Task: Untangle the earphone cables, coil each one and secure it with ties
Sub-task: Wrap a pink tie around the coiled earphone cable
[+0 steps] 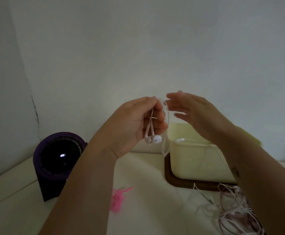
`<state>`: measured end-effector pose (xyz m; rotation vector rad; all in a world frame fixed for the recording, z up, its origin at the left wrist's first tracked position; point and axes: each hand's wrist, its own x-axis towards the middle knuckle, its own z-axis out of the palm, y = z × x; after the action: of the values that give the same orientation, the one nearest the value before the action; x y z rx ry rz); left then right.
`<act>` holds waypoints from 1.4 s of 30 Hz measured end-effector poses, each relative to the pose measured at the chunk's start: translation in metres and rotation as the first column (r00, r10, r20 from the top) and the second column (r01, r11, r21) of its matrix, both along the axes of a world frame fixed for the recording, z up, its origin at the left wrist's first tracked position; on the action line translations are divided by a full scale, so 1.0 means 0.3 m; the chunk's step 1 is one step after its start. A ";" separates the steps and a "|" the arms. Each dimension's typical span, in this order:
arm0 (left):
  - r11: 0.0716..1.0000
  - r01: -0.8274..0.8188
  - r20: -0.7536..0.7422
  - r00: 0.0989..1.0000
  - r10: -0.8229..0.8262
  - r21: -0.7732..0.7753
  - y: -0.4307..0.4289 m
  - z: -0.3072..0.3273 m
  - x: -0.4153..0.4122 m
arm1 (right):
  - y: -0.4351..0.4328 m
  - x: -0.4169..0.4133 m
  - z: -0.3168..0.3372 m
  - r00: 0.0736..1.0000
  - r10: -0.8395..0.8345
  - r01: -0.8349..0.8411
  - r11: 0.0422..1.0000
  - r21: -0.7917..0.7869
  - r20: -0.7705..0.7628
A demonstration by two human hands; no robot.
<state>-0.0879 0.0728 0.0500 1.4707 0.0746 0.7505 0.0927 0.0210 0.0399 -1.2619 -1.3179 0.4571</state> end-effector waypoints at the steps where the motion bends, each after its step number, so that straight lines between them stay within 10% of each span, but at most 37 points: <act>1: 1.000 -0.003 -0.006 1.000 0.003 0.009 0.002 -0.012 0.008 | -0.005 -0.016 -0.001 0.993 0.111 -0.112 0.994 -0.020 -0.038; 11: 0.999 -0.004 -0.116 0.993 0.000 -0.033 0.053 -0.125 0.069 | -0.011 -0.022 -0.111 0.955 0.235 -0.271 0.940 -0.210 -0.180; 21: 0.991 0.122 -0.274 0.956 -0.101 0.059 0.075 -0.186 0.131 | -0.017 0.058 -0.136 0.952 0.177 -0.188 0.982 -0.021 -0.248; 29: 0.940 0.206 0.083 0.978 -0.190 -0.272 0.044 -0.138 0.135 | 0.010 0.033 -0.180 0.958 0.179 -0.194 0.980 -0.047 -0.224; 36: 0.904 -0.015 0.196 0.975 0.109 -0.427 0.111 -0.157 0.150 | 0.012 -0.054 -0.186 0.905 0.142 -0.011 0.950 -0.312 0.401; 42: 0.968 -0.160 0.026 0.985 0.168 -0.192 0.139 -0.201 0.154 | -0.047 -0.078 -0.125 0.813 0.085 0.069 0.968 -0.240 0.576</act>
<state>-0.0418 0.1146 -0.0104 1.2767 0.2320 0.8838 0.0692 0.0067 0.0024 -1.6954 -1.8240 0.2463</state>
